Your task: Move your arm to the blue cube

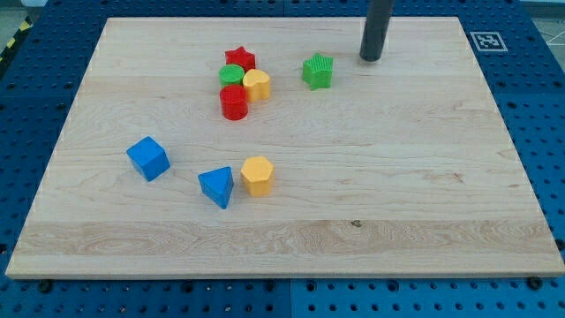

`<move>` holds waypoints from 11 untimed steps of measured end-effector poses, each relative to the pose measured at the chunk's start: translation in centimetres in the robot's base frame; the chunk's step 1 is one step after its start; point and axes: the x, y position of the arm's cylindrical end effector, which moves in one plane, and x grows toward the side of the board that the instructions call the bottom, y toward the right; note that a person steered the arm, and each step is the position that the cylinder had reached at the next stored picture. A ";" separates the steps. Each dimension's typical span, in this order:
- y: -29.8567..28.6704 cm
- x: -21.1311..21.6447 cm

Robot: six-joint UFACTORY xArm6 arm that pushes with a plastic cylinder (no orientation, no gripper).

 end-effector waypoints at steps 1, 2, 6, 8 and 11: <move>0.8 4.2; 0.7 10.2; -9.9 32.3; -22.1 31.2; -31.1 26.0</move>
